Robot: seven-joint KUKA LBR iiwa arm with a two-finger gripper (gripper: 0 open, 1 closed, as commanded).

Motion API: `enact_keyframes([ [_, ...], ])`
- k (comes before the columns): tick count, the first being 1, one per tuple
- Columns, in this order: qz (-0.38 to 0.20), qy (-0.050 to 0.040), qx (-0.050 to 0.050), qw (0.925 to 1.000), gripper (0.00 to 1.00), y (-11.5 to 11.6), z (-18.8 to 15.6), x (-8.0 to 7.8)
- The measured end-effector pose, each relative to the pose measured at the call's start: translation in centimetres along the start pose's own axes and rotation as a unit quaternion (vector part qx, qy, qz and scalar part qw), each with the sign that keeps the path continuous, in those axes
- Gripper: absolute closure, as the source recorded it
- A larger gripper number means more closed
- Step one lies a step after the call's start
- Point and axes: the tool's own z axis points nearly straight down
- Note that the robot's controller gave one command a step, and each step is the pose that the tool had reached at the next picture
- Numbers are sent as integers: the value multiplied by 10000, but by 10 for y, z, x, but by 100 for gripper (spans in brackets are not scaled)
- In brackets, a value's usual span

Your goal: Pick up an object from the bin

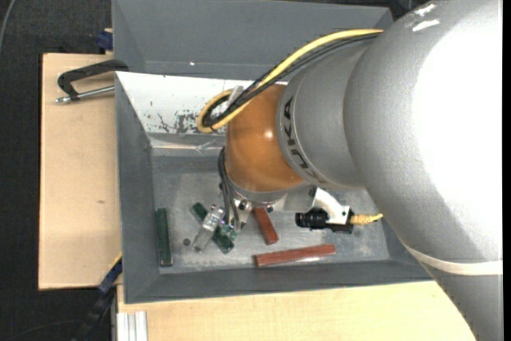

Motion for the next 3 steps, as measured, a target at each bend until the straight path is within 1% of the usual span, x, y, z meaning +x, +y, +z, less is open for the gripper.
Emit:
enact_keyframes([
  [1, 313, 22, 27, 9995, 0, -11, 31, -13],
  [2, 307, 20, 18, 9995, 0, -10, 31, -12],
  [3, 308, 20, 15, 9995, 100, -10, 31, -12],
])
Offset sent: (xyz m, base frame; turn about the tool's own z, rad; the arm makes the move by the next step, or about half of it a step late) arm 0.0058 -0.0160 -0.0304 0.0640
